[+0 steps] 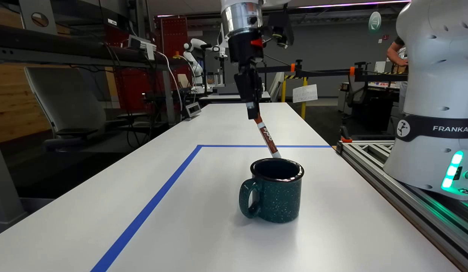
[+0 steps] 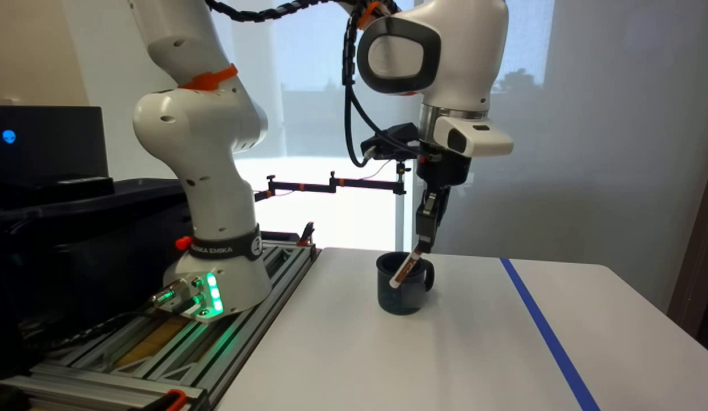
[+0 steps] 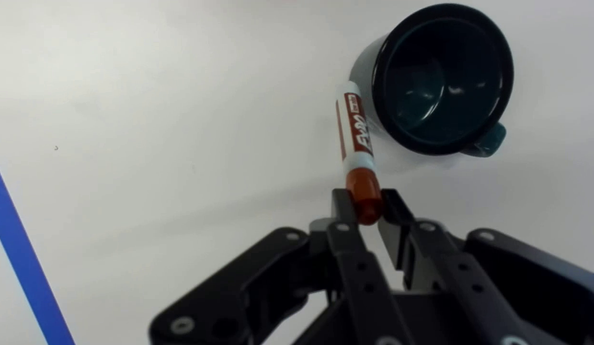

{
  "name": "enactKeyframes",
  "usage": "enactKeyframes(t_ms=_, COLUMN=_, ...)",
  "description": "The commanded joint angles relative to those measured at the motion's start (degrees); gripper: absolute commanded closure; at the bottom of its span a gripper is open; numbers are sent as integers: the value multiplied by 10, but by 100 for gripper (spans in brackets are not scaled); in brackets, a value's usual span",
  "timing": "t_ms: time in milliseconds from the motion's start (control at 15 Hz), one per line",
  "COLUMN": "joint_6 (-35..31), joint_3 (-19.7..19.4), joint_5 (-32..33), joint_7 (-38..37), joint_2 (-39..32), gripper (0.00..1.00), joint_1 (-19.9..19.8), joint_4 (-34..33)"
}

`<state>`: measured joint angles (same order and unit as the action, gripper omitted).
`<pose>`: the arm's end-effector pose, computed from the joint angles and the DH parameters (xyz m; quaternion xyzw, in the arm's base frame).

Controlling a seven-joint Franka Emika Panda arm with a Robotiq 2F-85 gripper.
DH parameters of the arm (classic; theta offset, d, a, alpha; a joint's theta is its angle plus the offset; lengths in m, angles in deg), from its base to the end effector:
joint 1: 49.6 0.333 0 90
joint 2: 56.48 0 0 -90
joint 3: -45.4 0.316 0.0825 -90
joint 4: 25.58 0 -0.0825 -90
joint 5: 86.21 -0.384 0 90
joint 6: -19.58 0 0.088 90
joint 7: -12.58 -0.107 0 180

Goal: Put the red marker on the table.

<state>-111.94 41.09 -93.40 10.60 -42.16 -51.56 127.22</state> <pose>0.3907 -0.0388 0.3098 -0.9901 0.1141 0.0593 0.0558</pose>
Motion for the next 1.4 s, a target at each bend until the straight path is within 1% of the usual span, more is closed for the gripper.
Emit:
enactKeyframes(t_ms=0, joint_6=-22, joint_3=-1, joint_5=0, joint_7=-2, joint_2=-45, gripper=95, joint_1=-11, joint_4=-17)
enactKeyframes(t_ms=600, joint_6=-108, joint_3=-8, joint_5=-7, joint_7=6, joint_2=-130, gripper=95, joint_1=-21, joint_4=-31)
enactKeyframes(t_ms=933, joint_6=-140, joint_3=-7, joint_5=-13, joint_7=11, joint_2=-163, gripper=95, joint_1=-24, joint_4=-36)
enactKeyframes(t_ms=1333, joint_6=-201, joint_3=-8, joint_5=1, joint_7=8, joint_2=-196, gripper=95, joint_1=-26, joint_4=-37)
